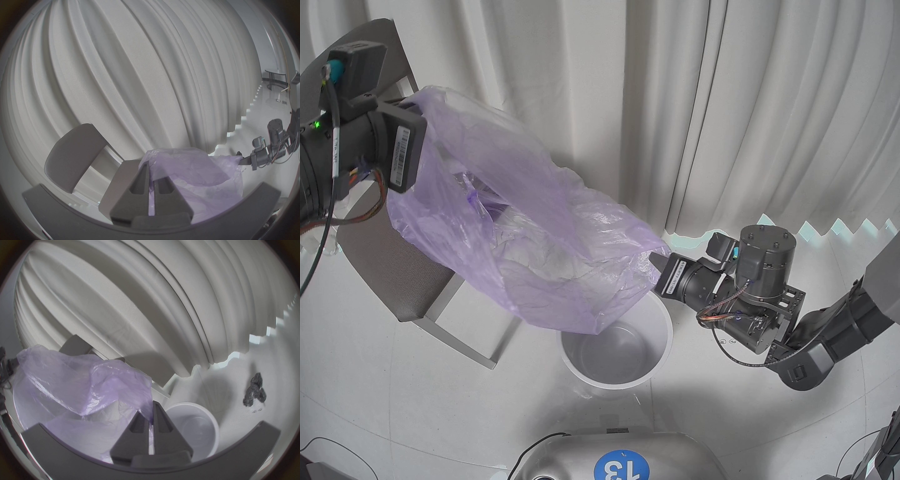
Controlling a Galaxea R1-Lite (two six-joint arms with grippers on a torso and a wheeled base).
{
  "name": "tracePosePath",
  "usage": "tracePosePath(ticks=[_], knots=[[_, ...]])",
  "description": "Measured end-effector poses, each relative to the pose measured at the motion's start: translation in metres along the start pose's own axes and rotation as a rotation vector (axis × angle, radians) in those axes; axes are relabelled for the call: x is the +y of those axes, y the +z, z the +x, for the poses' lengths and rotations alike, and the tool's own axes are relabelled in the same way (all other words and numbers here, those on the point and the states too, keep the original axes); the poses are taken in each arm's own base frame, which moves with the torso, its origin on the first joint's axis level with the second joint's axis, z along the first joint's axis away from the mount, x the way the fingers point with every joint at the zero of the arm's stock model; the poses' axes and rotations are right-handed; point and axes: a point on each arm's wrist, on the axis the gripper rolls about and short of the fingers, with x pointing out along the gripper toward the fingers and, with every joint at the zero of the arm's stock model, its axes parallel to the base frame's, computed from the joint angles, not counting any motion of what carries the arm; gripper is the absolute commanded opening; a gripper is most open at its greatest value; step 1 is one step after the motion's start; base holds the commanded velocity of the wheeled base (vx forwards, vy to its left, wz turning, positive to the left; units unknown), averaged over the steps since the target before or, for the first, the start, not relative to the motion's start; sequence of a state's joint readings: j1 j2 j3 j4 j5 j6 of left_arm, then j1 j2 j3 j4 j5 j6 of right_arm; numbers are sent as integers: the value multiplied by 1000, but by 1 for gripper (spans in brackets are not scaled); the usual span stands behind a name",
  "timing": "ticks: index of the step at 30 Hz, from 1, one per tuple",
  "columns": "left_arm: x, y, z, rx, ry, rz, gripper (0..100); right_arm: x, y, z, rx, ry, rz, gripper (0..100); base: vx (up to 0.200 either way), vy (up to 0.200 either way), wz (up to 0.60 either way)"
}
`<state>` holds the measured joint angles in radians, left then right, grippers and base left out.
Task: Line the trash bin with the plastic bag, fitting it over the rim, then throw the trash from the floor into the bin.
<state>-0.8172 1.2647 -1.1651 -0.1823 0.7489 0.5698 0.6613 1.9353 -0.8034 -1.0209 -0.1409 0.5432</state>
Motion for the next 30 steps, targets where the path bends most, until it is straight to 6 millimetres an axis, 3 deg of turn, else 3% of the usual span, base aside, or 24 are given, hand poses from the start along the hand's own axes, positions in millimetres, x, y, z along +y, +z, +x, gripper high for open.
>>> tracePosePath(ticks=[11, 18, 30], knots=[[6, -9, -7, 148, -125, 156, 0, -15, -3, -27, 78, 5, -162, 0, 0, 0, 0], [23, -2, -8, 76, -306, 58, 0, -26, -7, -41, 120, -7, -302, 0, 0, 0, 0], [19, -53, -5, 191, -428, 4, 0, -52, -1, -65, 225, -113, -437, 0, 0, 0, 0]])
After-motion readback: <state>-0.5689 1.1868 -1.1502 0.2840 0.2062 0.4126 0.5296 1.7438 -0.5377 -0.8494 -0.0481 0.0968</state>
